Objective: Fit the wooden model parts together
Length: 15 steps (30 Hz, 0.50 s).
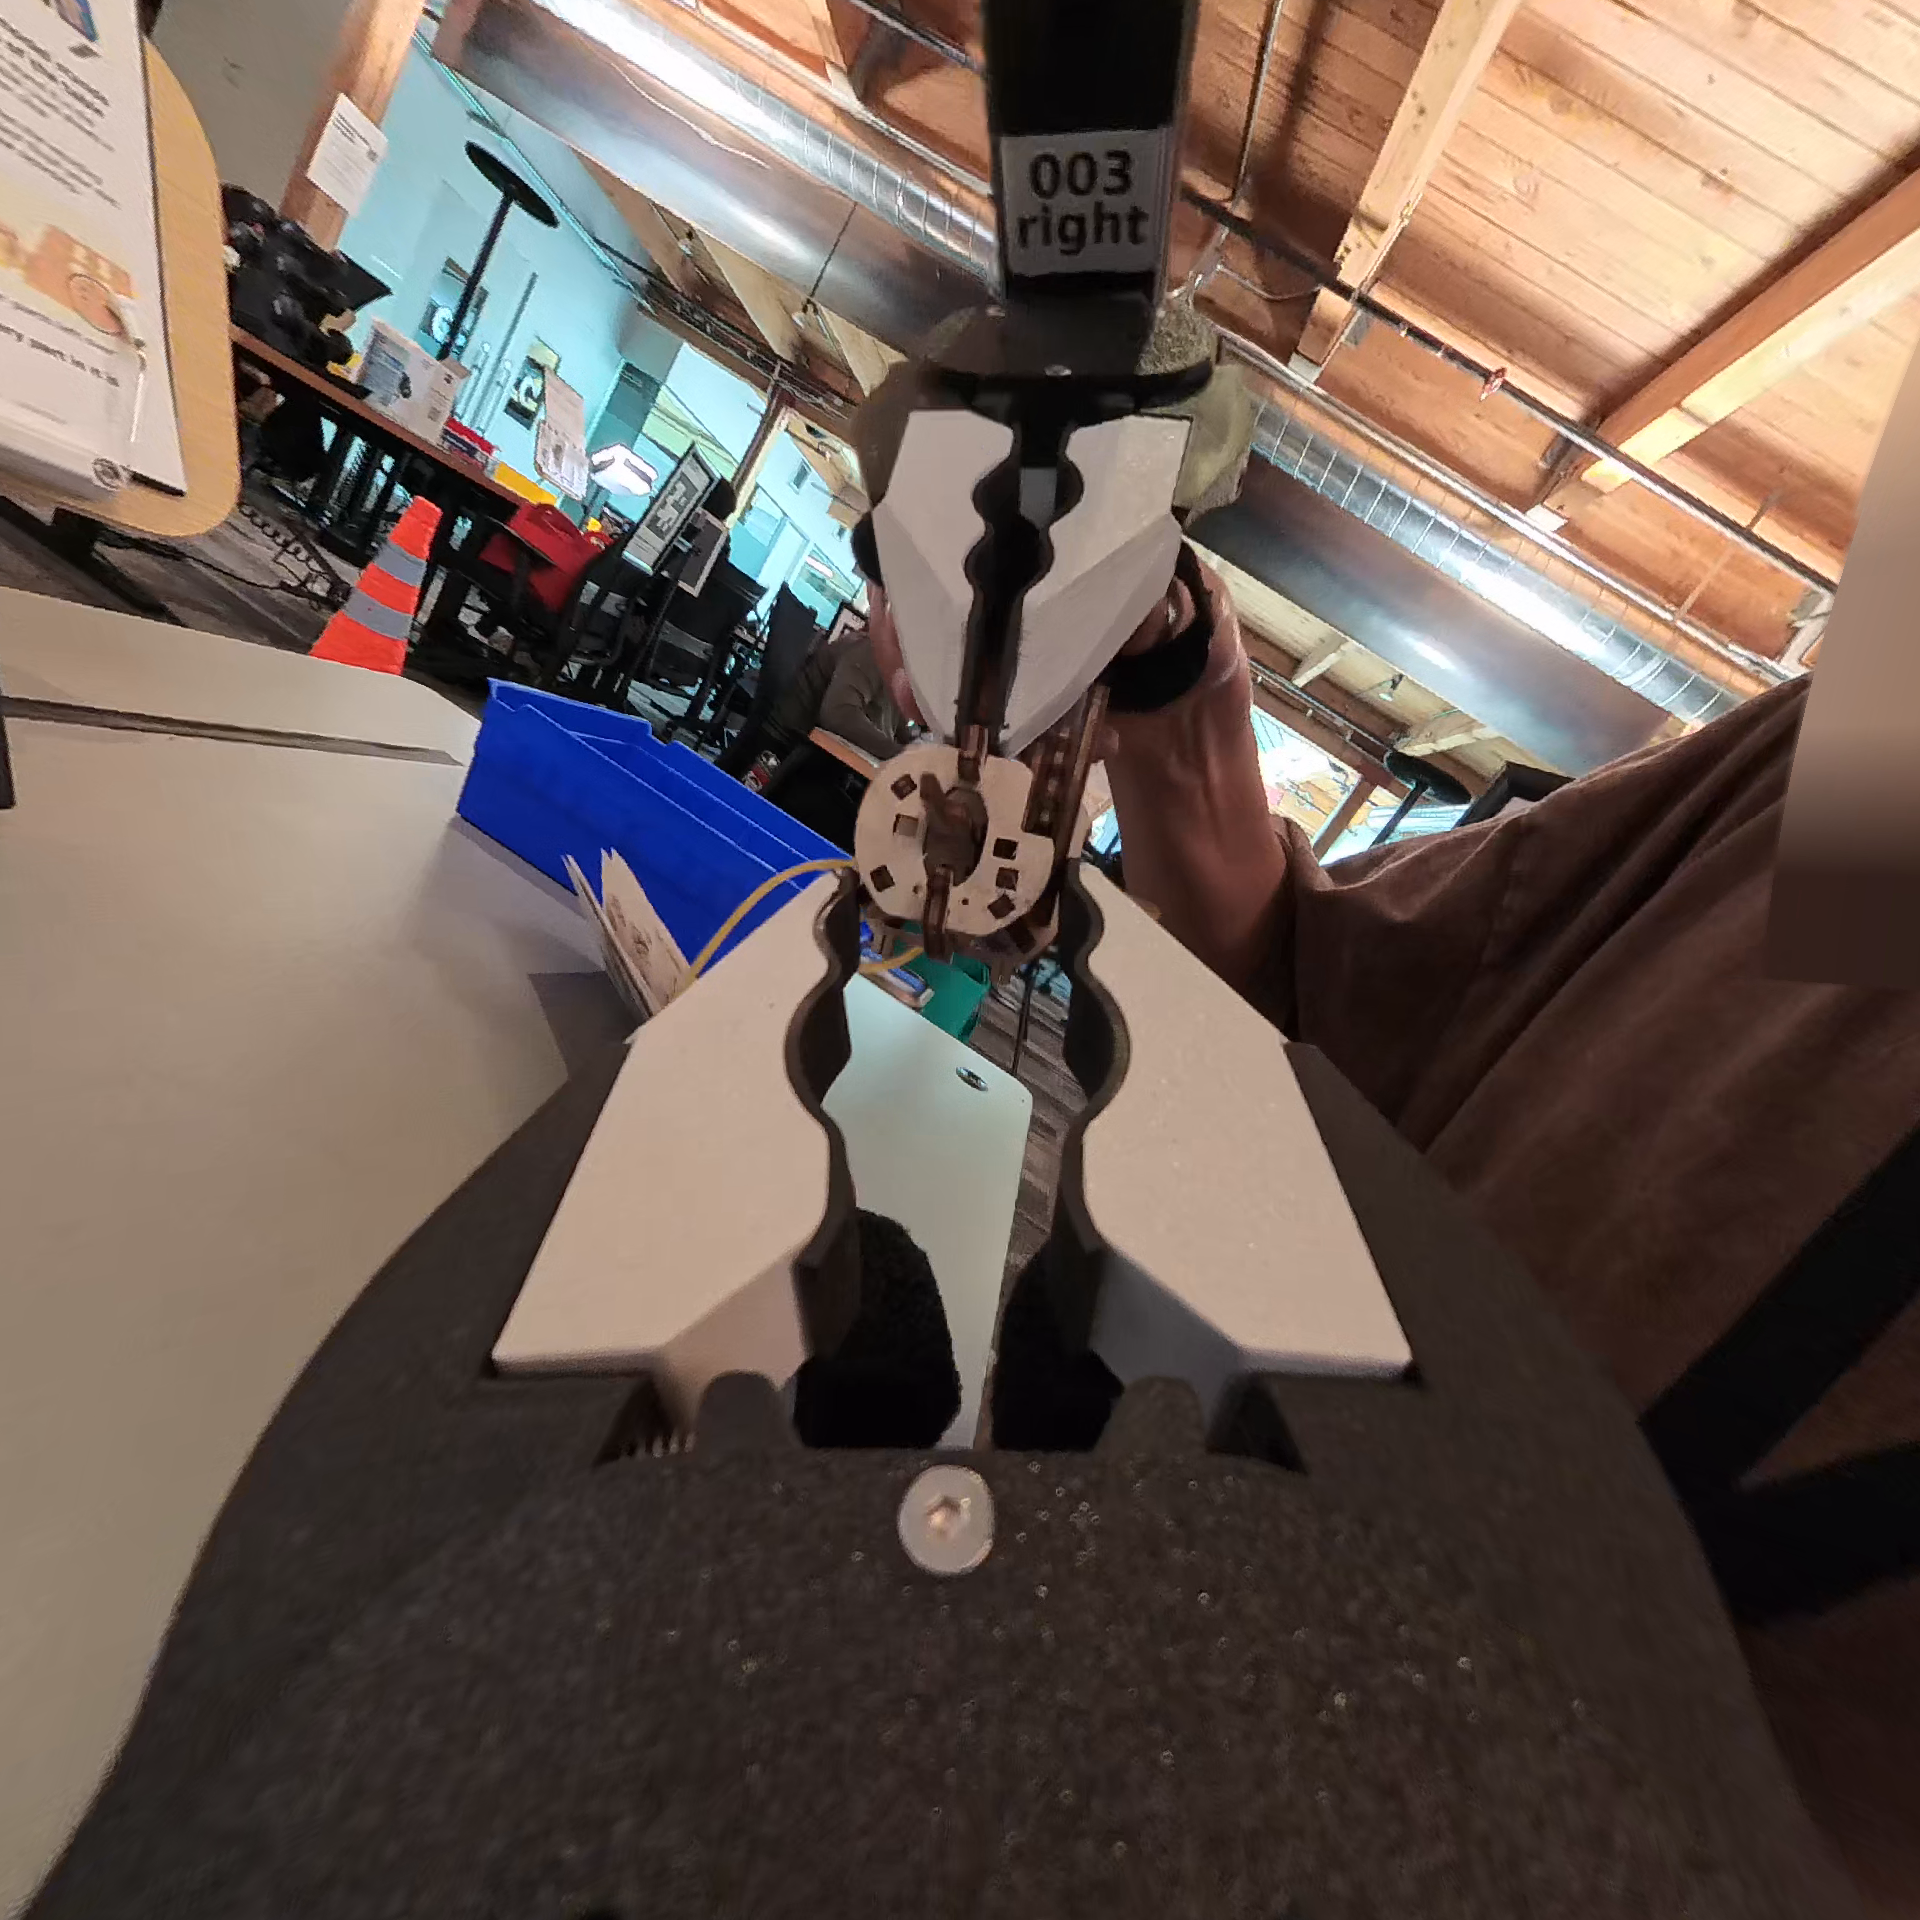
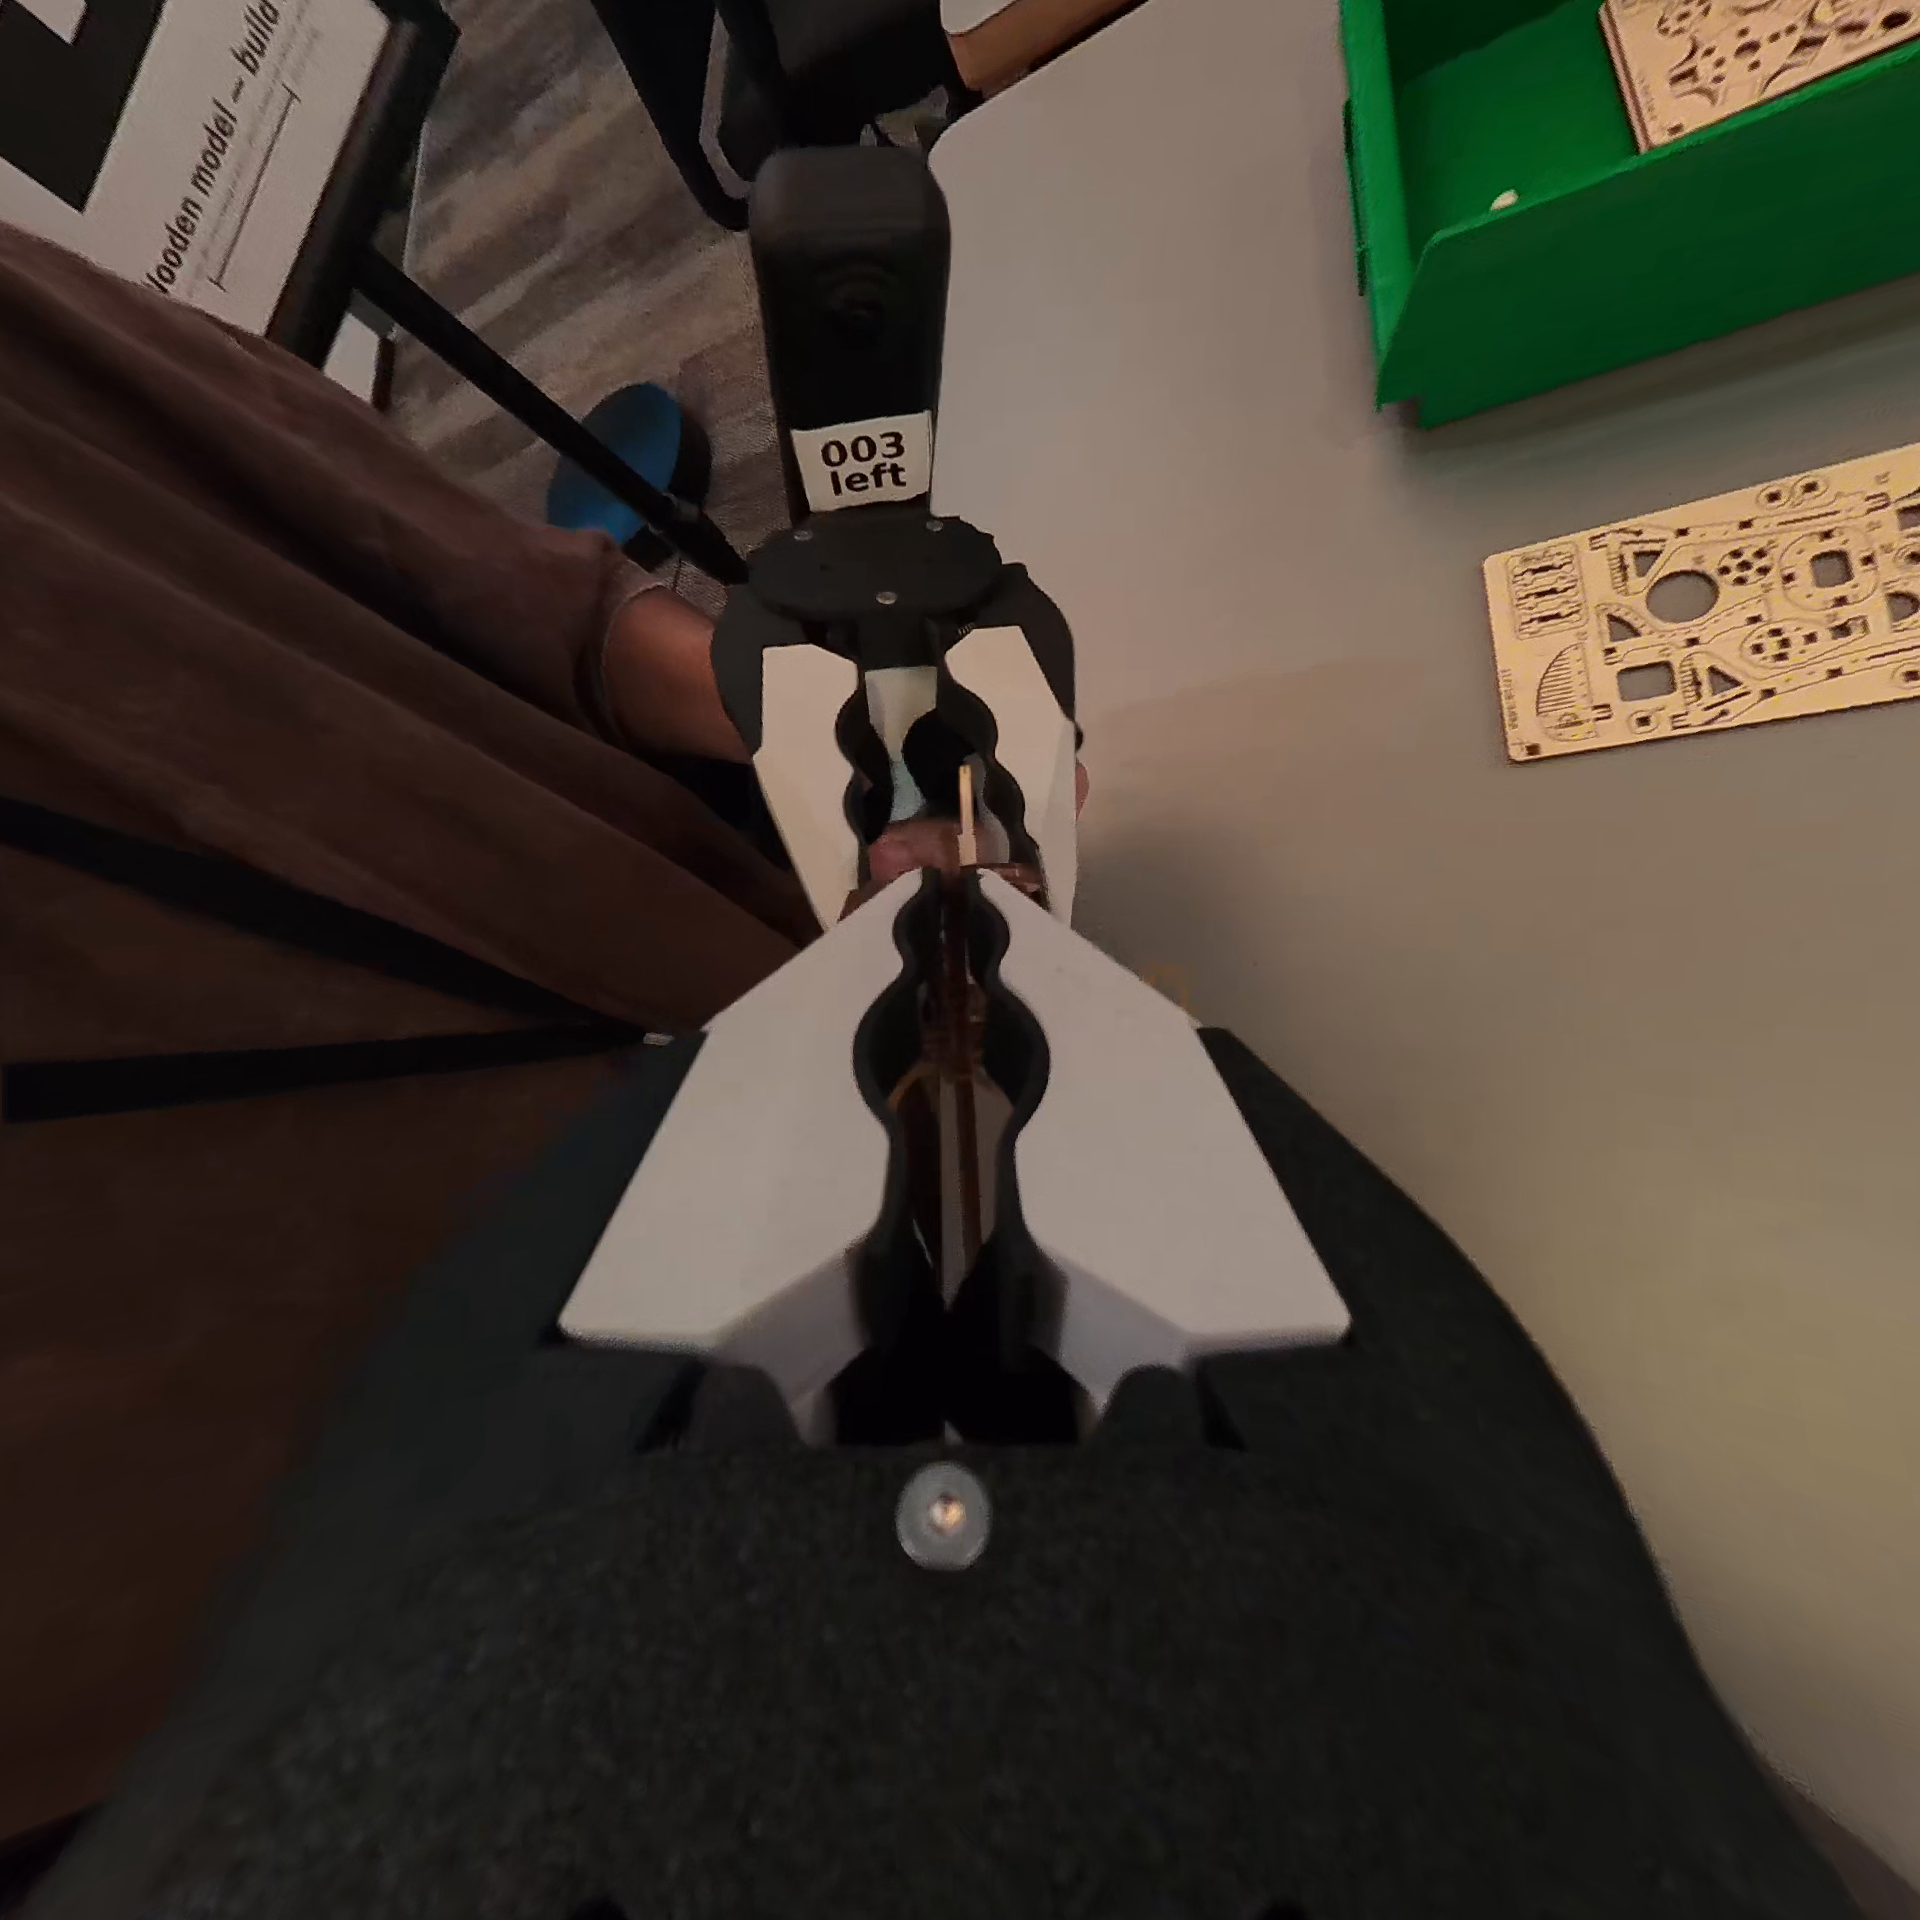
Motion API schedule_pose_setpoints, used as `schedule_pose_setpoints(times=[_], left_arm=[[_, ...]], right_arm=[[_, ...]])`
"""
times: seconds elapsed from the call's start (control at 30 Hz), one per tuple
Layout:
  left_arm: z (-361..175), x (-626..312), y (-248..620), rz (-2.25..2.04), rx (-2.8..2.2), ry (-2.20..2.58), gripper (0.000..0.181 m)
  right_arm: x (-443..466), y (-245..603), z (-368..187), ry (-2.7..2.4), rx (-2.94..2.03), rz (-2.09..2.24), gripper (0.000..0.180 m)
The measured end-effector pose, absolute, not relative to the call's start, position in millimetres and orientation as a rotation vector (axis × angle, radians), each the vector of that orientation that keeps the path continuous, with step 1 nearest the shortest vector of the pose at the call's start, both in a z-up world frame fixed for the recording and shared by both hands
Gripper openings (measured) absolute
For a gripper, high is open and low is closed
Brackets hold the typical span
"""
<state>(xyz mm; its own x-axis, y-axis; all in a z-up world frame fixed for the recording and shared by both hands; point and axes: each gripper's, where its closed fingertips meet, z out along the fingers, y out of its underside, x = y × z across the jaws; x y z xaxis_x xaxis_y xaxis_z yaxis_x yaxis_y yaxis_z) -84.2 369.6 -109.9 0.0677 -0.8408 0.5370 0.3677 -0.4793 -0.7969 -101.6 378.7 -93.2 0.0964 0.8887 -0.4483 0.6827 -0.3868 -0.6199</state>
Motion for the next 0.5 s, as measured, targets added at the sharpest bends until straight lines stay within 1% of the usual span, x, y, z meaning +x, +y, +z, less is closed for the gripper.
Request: schedule_pose_setpoints(times=[0.07,0.2,0.3,0.43,0.5], left_arm=[[-107.7,-84.0,368.4,-1.614,-1.37,0.509,0.035],[-106.8,-84.8,368.4,-1.617,-1.363,0.505,0.035],[-106.4,-86.6,369.2,-1.611,-1.363,0.503,0.035],[-107.1,-86.6,369.4,-1.605,-1.368,0.511,0.035],[-109.2,-85.4,368.7,-1.595,-1.377,0.522,0.035]], right_arm=[[-102.0,377.8,-90.2,-1.573,-2.119,1.188,0.003],[-103.0,380.7,-82.8,-1.509,-2.145,1.321,0.012],[-102.8,382.6,-78.9,-1.518,-2.105,1.336,0.009],[-101.1,377.6,-90.8,-1.631,-2.112,1.234,0.003],[-100.6,377.0,-93.1,-1.638,-2.14,1.222,0.003]])
